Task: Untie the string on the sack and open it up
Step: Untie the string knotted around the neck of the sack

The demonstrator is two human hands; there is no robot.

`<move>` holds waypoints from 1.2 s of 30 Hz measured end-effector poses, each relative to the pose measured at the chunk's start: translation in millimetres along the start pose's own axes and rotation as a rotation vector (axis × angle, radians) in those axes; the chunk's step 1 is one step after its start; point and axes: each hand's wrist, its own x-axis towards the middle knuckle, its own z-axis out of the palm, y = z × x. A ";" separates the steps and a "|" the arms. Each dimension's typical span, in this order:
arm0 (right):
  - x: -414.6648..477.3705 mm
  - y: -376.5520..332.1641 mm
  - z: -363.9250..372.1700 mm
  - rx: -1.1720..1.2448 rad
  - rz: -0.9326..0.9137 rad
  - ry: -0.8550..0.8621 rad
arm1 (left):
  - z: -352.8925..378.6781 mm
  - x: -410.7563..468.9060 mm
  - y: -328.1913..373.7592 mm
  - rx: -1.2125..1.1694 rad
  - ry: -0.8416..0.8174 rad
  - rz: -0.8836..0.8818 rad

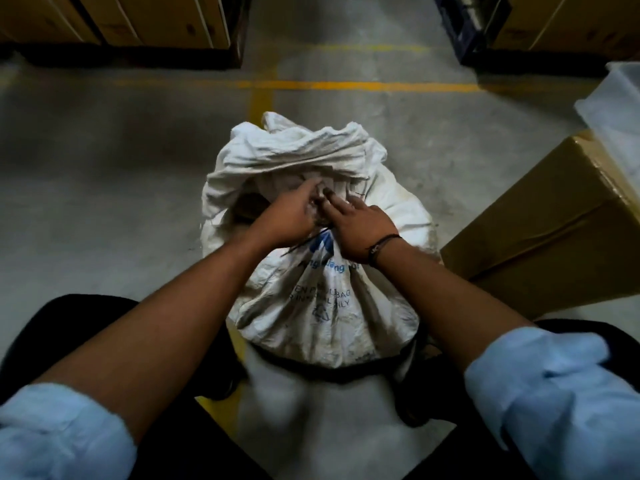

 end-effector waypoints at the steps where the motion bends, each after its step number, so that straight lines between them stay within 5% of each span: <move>1: 5.6 1.2 1.5 0.070 0.046 -0.065 | 3.9 0.2 4.2 0.071 0.023 0.024; 4: 14.1 2.6 -0.7 0.290 0.091 -0.120 | 22.2 -7.7 12.5 0.234 0.128 0.038; 7: 15.3 13.0 -15.9 0.465 0.071 -0.099 | 36.9 -10.1 13.1 0.324 0.007 -0.061; 16: -22.1 16.7 -21.4 0.378 -0.064 -0.198 | 13.2 -15.2 0.9 0.252 -0.089 -0.061; 26: -9.6 3.0 -8.1 0.447 0.038 0.239 | 26.4 -15.1 -36.1 0.213 -0.088 -0.223; 36: 4.7 22.3 -15.2 0.577 0.051 0.156 | 32.2 6.0 -31.6 0.332 -0.161 -0.314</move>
